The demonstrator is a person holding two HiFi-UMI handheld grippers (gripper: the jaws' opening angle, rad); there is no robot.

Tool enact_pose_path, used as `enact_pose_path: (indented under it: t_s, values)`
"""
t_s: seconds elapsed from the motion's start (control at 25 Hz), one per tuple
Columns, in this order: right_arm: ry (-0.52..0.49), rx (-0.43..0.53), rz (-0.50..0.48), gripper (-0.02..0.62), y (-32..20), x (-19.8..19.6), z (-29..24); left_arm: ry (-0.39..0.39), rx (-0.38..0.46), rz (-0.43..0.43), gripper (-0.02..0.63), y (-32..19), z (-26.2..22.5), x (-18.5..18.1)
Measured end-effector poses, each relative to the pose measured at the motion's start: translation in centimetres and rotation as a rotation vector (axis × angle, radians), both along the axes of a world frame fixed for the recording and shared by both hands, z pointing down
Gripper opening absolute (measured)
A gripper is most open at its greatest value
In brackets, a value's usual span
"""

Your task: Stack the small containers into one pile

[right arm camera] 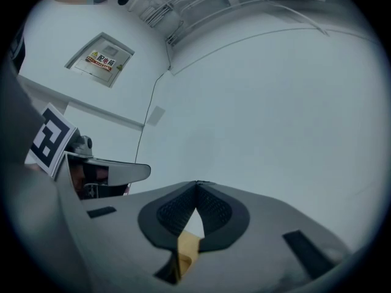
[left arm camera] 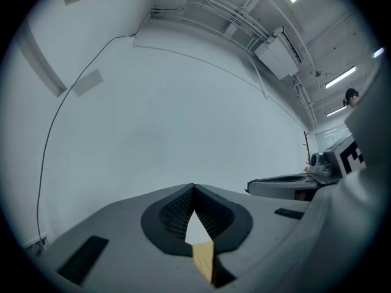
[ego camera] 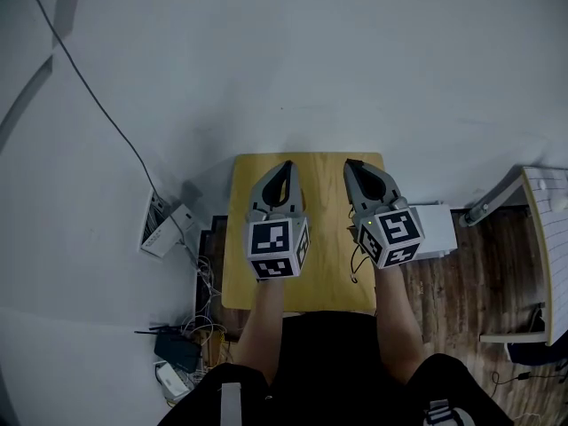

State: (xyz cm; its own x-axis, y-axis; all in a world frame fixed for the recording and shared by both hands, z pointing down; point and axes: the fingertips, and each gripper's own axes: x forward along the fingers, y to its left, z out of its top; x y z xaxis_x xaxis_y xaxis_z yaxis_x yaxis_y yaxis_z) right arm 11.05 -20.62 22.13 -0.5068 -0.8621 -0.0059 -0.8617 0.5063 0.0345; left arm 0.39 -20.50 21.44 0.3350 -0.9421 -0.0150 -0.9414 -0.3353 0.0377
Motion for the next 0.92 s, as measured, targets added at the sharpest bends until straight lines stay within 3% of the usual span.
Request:
enact_pose_path:
  t_s: [0.92]
  values:
    - [-0.026, 0.002, -0.017, 0.005, 0.23, 0.59, -0.36, 0.006, 0.028, -0.009, 0.005, 0.25, -0.79, 0.31]
